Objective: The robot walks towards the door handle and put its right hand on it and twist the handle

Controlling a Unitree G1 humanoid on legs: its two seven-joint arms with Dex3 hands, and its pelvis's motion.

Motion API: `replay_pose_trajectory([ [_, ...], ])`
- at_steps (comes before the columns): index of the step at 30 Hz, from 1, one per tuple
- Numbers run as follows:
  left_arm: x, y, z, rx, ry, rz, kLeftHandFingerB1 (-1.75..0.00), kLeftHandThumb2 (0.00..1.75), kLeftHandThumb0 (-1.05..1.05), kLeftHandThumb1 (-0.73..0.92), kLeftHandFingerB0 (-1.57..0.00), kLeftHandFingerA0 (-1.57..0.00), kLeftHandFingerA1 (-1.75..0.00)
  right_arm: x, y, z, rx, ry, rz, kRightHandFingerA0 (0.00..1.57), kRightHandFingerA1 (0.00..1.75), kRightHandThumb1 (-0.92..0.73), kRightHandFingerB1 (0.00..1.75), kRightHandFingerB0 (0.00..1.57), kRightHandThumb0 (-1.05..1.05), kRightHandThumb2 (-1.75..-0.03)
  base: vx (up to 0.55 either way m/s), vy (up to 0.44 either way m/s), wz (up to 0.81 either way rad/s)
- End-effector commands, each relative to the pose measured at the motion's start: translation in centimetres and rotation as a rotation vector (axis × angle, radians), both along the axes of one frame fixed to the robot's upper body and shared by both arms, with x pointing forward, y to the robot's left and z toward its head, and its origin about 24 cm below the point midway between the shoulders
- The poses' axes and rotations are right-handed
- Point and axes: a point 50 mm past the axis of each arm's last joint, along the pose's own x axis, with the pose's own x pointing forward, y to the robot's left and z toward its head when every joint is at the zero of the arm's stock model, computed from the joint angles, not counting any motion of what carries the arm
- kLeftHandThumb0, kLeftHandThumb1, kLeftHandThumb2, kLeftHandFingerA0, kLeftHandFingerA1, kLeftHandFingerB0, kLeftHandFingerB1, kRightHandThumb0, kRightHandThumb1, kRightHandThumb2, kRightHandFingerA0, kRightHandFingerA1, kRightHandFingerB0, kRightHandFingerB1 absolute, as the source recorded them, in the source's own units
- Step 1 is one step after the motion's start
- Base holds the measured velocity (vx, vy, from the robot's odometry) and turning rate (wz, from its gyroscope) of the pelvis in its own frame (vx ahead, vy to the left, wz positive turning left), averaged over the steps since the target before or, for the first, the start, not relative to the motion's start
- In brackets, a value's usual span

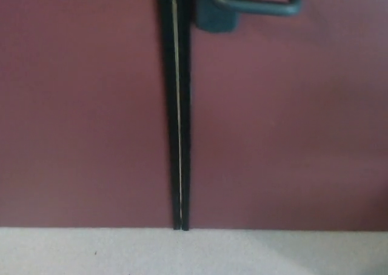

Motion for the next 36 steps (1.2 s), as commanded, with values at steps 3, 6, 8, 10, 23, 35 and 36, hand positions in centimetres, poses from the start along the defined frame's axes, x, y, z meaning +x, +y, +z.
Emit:
replay_pose_trajectory([
  [3, -0.23, 0.00, -0.07, 0.013, 0.023, -0.029, -0.40, 0.58, -0.30, 0.58, -0.51, -0.73, -0.51, -0.17, -0.12, -0.03, 0.003, 0.008, -0.012, 0.82, 0.52, -0.61, 0.43, 0.61, -0.23, -0.58, 0.13, 0.099, 0.06],
  [6, -0.21, -0.03, -0.09, 0.014, 0.026, -0.033, -0.40, 0.57, -0.30, 0.58, -0.51, -0.73, -0.51, -0.19, -0.16, -0.04, 0.006, 0.011, -0.014, 0.83, 0.52, -0.61, 0.44, 0.61, -0.23, -0.58, 0.12, 0.046, 0.02],
  [8, -0.22, -0.05, -0.10, 0.017, 0.026, -0.034, -0.40, 0.57, -0.30, 0.58, -0.51, -0.74, -0.51, -0.18, -0.18, -0.03, 0.007, 0.010, -0.015, 0.83, 0.52, -0.61, 0.44, 0.61, -0.23, -0.58, 0.09, -0.005, 0.03],
  [10, -0.22, -0.05, -0.10, 0.017, 0.026, -0.034, -0.40, 0.57, -0.30, 0.58, -0.51, -0.74, -0.51, -0.18, -0.18, -0.04, 0.007, 0.010, -0.015, 0.83, 0.52, -0.61, 0.44, 0.61, -0.23, -0.58, 0.10, -0.050, 0.04],
  [23, -0.25, 0.03, -0.02, 0.014, 0.025, -0.050, -0.40, 0.58, -0.31, 0.59, -0.52, -0.73, -0.51, -0.08, -0.05, -0.06, 0.009, 0.013, -0.012, 0.82, 0.52, -0.61, 0.44, 0.61, -0.23, -0.58, 0.06, 0.091, 0.01],
  [35, -0.29, 0.00, -0.08, 0.014, 0.028, -0.040, -0.40, 0.58, -0.31, 0.59, -0.52, -0.73, -0.51, -0.18, -0.04, -0.09, 0.012, 0.015, -0.011, 0.82, 0.53, -0.61, 0.44, 0.61, -0.23, -0.58, 0.08, 0.185, 0.00],
  [36, -0.31, 0.02, -0.07, 0.016, 0.029, -0.042, -0.40, 0.58, -0.31, 0.59, -0.52, -0.73, -0.51, -0.20, -0.02, -0.09, 0.012, 0.015, -0.011, 0.81, 0.51, -0.62, 0.43, 0.61, -0.23, -0.58, 0.13, 0.074, 0.05],
])
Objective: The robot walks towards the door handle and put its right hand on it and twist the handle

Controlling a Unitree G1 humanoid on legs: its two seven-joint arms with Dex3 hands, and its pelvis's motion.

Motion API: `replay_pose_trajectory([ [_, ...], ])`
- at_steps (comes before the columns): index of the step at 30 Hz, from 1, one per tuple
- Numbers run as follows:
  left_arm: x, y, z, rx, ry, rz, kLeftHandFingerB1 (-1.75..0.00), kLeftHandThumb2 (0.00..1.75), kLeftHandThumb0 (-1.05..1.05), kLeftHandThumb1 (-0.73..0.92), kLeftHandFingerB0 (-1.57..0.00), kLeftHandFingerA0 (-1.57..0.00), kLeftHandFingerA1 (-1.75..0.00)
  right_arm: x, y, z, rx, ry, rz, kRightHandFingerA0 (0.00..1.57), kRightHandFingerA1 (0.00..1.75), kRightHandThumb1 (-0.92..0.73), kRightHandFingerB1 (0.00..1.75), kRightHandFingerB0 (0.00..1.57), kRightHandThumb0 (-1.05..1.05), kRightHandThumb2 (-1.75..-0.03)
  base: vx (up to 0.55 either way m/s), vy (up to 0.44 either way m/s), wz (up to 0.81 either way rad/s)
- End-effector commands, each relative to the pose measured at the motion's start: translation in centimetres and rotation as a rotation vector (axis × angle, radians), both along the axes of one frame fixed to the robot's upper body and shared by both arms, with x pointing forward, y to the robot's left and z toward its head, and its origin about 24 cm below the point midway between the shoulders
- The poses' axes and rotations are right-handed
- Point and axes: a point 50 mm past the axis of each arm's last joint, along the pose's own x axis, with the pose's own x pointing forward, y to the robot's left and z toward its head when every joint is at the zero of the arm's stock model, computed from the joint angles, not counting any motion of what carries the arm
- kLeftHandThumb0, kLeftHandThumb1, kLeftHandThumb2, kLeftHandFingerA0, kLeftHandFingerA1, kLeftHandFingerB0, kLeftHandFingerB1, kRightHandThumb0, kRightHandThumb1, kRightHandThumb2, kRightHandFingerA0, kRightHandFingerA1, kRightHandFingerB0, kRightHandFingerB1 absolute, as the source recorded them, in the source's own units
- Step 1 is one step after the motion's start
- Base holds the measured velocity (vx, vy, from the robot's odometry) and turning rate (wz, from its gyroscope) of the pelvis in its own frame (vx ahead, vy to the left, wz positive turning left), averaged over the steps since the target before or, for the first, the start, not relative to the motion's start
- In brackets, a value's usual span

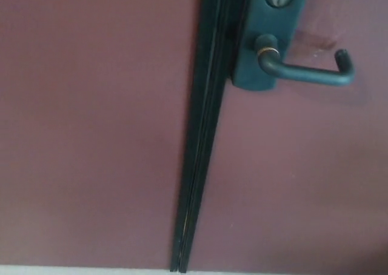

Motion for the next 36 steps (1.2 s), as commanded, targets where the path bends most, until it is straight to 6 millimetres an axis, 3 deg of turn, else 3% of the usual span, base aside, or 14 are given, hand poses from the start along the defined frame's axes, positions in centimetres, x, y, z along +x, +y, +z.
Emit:
replay_pose_trajectory([
  [1, -0.14, -0.18, -0.14, 0.003, 0.012, -0.016, -0.40, 0.58, -0.31, 0.59, -0.52, -0.73, -0.51, -0.36, -0.24, -0.03, 0.000, 0.010, -0.010, 0.81, 0.51, -0.62, 0.43, 0.61, -0.23, -0.58, 0.14, 0.080, 0.05],
  [20, -0.27, -0.18, -0.19, -0.005, 0.012, -0.005, -0.41, 0.58, -0.31, 0.58, -0.52, -0.74, -0.51, -0.27, -0.15, -0.05, 0.001, 0.013, -0.008, 0.84, 0.56, -0.62, 0.44, 0.61, -0.23, -0.59, 0.15, -0.100, -0.01],
  [36, -0.11, -0.18, -0.14, 0.000, 0.011, -0.010, -0.40, 0.58, -0.31, 0.58, -0.52, -0.74, -0.51, -0.03, -0.15, -0.04, 0.009, 0.017, -0.001, 0.81, 0.52, -0.62, 0.43, 0.61, -0.23, -0.58, 0.07, 0.066, 0.04],
])
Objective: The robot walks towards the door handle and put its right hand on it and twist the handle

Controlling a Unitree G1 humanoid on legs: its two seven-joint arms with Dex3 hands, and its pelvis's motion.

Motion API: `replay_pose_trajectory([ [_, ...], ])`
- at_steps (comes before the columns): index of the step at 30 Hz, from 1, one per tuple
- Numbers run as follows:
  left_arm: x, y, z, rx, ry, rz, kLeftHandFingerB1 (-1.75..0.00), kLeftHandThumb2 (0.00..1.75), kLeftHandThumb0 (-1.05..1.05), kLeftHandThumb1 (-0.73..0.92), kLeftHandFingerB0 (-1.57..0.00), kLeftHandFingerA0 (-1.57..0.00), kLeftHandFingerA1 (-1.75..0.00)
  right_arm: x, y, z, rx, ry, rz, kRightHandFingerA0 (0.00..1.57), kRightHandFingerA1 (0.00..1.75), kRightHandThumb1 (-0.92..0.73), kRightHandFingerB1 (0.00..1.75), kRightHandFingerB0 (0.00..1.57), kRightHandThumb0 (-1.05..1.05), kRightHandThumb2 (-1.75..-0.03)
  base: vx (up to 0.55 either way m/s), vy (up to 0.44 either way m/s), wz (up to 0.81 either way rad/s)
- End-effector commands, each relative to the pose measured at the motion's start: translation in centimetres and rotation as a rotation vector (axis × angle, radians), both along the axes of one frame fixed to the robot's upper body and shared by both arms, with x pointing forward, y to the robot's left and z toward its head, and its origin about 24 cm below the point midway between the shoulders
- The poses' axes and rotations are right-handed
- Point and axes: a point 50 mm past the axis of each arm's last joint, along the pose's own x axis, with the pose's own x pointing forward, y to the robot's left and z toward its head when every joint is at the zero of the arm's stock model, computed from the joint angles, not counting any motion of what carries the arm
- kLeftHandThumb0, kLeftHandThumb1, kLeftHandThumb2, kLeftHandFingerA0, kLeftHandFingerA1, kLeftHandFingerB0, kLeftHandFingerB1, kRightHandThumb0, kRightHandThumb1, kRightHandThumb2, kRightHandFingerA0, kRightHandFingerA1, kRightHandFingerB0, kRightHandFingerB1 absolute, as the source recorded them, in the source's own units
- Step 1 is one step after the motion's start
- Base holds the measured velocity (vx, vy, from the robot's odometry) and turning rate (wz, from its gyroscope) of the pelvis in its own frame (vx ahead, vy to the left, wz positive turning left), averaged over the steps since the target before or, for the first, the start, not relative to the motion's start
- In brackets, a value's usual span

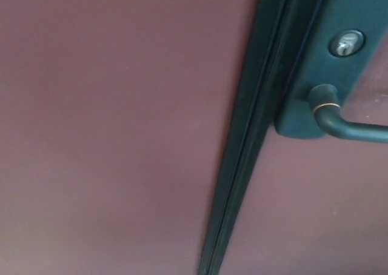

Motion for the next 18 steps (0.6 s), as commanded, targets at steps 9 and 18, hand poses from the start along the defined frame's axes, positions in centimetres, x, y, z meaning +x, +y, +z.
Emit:
replay_pose_trajectory([
  [9, -0.85, -0.29, -0.45, -0.012, 0.035, 0.001, -0.41, 0.58, -0.31, 0.58, -0.52, -0.74, -0.51, -0.69, -0.23, -0.14, -0.007, 0.030, -0.005, 0.83, 0.55, -0.62, 0.43, 0.61, -0.22, -0.58, -0.03, -0.056, 0.01],
  [18, -1.03, -0.33, -0.48, -0.012, 0.032, -0.005, -0.41, 0.58, -0.31, 0.58, -0.52, -0.74, -0.51, -0.67, -0.25, -0.13, -0.009, 0.032, 0.008, 0.81, 0.51, -0.63, 0.43, 0.60, -0.23, -0.58, 0.00, 0.000, 0.00],
])
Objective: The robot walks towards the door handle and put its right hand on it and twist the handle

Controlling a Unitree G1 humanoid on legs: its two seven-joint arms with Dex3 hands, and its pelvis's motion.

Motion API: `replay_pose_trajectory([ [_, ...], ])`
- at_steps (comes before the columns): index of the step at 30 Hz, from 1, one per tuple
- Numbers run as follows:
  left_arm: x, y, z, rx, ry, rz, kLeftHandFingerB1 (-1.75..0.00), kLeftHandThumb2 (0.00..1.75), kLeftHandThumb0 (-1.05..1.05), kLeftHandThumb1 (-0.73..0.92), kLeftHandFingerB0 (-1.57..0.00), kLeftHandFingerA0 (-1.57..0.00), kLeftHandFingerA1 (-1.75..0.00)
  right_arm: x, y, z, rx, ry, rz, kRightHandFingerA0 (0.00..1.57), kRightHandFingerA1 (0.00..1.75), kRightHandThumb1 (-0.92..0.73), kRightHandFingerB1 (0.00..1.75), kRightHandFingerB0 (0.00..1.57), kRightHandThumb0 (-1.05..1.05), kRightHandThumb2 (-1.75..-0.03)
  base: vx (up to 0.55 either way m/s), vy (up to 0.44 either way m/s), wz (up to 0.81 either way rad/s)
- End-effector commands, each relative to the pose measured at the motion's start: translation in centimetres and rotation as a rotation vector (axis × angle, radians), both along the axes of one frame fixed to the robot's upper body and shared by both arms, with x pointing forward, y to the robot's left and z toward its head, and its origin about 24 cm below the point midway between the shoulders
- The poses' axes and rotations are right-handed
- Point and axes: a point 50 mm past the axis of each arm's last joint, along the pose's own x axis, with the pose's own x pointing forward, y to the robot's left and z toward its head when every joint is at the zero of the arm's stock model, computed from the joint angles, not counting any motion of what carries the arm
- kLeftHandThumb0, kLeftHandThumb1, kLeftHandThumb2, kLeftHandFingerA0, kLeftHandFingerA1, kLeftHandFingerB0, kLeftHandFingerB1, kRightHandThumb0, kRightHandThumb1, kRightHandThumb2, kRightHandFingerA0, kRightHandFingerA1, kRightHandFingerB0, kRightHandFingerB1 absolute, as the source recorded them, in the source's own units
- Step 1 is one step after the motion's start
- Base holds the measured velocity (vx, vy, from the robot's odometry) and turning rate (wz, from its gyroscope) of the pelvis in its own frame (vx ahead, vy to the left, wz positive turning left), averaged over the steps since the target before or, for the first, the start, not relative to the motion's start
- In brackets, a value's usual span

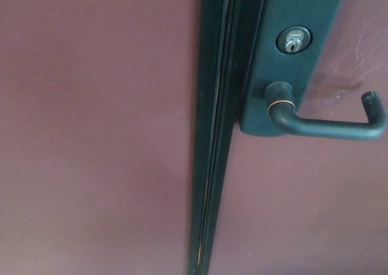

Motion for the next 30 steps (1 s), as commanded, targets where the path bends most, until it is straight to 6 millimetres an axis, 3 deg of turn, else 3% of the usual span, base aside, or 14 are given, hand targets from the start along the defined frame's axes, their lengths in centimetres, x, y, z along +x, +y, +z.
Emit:
replay_pose_trajectory([
  [1, -0.6, -0.2, -0.3, -0.005, 0.023, -0.012, -0.41, 0.58, -0.31, 0.58, -0.52, -0.74, -0.51, -0.4, -0.3, 0.0, -0.004, 0.015, -0.004, 0.81, 0.51, -0.63, 0.43, 0.60, -0.23, -0.58, 0.00, 0.000, 0.00],
  [3, -0.6, -0.1, -0.2, -0.006, 0.023, -0.014, -0.41, 0.58, -0.31, 0.58, -0.52, -0.74, -0.51, 1.2, 0.5, 0.0, 0.011, 0.017, -0.002, 0.80, 0.60, -0.64, 0.45, 0.61, -0.26, -0.59, 0.00, 0.000, 0.00],
  [30, -0.4, -0.1, -0.2, -0.007, 0.022, -0.020, -0.41, 0.58, -0.31, 0.58, -0.52, -0.73, -0.50, 1.2, 0.0, 0.1, 0.032, 0.006, -0.044, 0.79, 0.63, -0.64, 0.45, 0.62, -0.26, -0.59, 0.00, 0.000, 0.00],
])
